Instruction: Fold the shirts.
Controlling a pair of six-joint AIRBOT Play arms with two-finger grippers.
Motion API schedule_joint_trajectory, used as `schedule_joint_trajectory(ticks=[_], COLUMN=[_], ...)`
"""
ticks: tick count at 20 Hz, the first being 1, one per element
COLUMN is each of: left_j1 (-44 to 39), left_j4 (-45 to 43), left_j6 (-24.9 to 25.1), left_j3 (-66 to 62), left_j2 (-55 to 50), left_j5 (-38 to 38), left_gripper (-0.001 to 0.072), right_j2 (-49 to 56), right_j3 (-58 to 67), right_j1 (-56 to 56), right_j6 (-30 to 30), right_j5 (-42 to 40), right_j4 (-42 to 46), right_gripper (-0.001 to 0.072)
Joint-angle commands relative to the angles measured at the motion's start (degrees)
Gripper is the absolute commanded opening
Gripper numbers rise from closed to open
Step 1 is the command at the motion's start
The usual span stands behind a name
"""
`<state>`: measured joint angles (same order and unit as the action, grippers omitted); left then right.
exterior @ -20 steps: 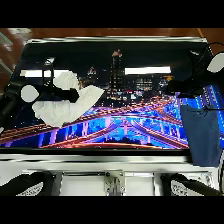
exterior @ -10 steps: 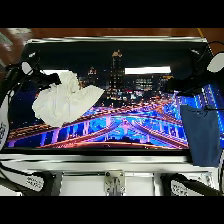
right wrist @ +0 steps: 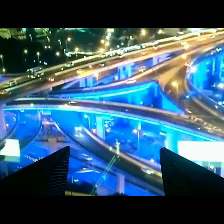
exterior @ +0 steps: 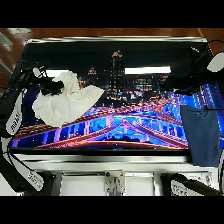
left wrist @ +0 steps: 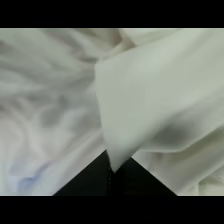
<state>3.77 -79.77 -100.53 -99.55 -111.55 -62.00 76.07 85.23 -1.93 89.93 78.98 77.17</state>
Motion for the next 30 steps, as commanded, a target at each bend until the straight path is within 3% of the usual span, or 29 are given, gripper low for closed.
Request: schedule_joint_trajectory(ticks=[1,5,7,10,13,18,24,25,26,27,30], left_j1=[0.1,-3.0,-6.7,-14.3,-24.1,-42.5,-54.7,-55.2,-54.8,-53.7,-46.4], left_j4=[5.4,9.2,9.2,9.3,9.3,9.3,9.4,10.4,12.7,14.5,15.9], left_j6=[3.5,12.7,15.7,15.7,12.2,11.8,8.5,6.4,4.8,2.0,1.4], left_j3=[-1.4,-5.3,-5.4,-5.4,-5.4,-5.3,-5.3,-5.3,-5.3,-5.4,-5.9], left_j2=[1.7,13.4,23.0,34.9,39.4,34.4,17.2,14.6,13.0,12.3,13.8], left_j5=[-0.8,-2.3,-2.6,-3.2,-3.2,-3.0,1.3,1.3,1.4,1.3,-4.9], left_gripper=[0.0042,0.0041,0.0041,0.0041,0.0041,0.0041,0.0042,0.0114,0.0431,0.07,0.0708], right_j2=[0.0,0.0,-0.7,-4.7,-11.0,-22.3,-25.6,-25.6,-25.6,-25.5,-24.0], right_j3=[0.0,0.1,0.2,0.2,0.2,0.2,-0.4,-1.4,-2.8,-4.7,-10.8], right_j1=[0.0,0.0,0.0,0.0,0.0,0.0,0.0,0.0,0.0,0.0,0.0], right_j6=[-0.3,-2.2,-2.2,-3.9,-4.3,-4.3,-5.4,-5.4,-5.4,-5.4,-6.6], right_j5=[-1.7,-11.1,-11.7,-11.6,-11.4,-7.1,11.3,11.6,11.2,10.6,8.3], right_j4=[-0.2,1.6,1.5,1.7,5.9,18.2,23.2,23.1,23.0,23.0,24.4], right_gripper=[0.0675,0.0675,0.0675,0.0675,0.0675,0.0675,0.0675,0.0675,0.0675,0.0675,0.0675])
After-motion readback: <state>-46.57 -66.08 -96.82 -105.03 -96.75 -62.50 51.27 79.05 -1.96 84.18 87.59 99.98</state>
